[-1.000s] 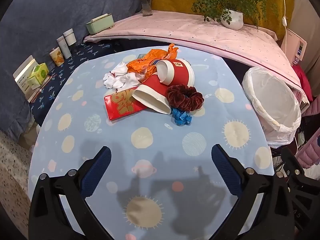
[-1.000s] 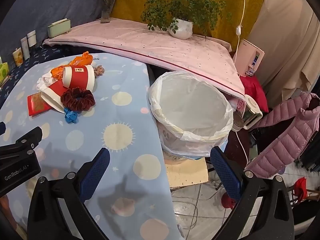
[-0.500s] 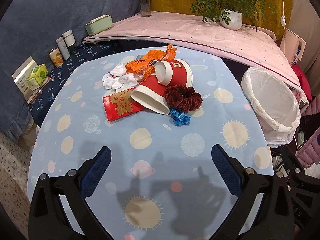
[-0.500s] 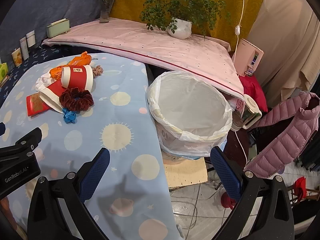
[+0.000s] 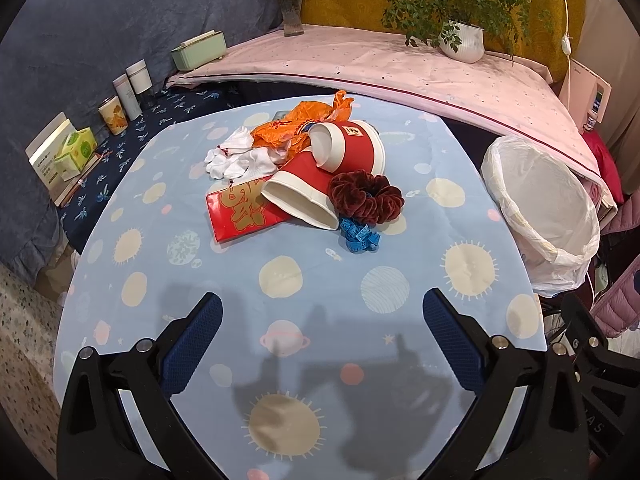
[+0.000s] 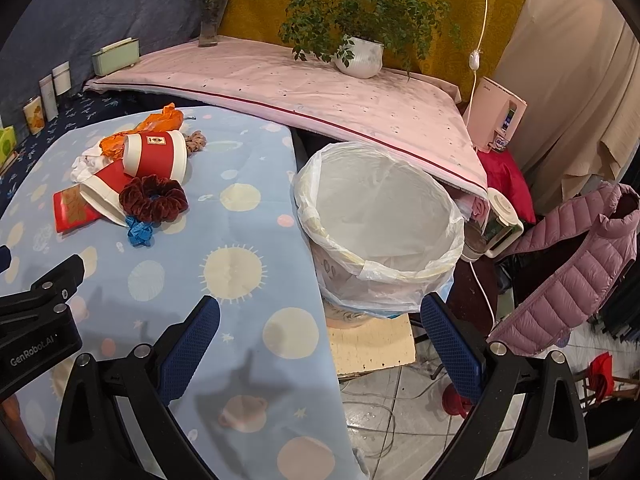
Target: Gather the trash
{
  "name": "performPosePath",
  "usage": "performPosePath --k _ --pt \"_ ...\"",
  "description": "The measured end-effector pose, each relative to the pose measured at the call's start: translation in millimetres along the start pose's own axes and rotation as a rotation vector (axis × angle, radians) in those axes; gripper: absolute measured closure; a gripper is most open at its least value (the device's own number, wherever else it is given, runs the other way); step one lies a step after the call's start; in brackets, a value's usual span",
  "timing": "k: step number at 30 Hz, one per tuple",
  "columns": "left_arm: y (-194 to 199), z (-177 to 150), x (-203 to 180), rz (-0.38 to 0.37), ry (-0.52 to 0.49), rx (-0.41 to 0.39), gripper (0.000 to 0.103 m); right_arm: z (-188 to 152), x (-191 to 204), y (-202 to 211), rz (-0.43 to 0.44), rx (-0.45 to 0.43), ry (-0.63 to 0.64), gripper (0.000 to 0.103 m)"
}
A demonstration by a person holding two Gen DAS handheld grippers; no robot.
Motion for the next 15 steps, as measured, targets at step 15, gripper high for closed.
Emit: performPosePath --k 15 --pt "1.4 -1.8 -0.6 -0.005 0.014 0.001 0.007 1.8 -2.1 1.1 -0.001 0.002 0.002 0.007"
Point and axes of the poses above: each gripper's, at about its wrist camera, not at the fingertips, and y roughly against the way its jaws point, x to its left, z to its top, the point moved 3 cm from there along -y, roughly the way its jaws point, and after that the axes turned 13 degrees about -x, right-handed, at the moved point
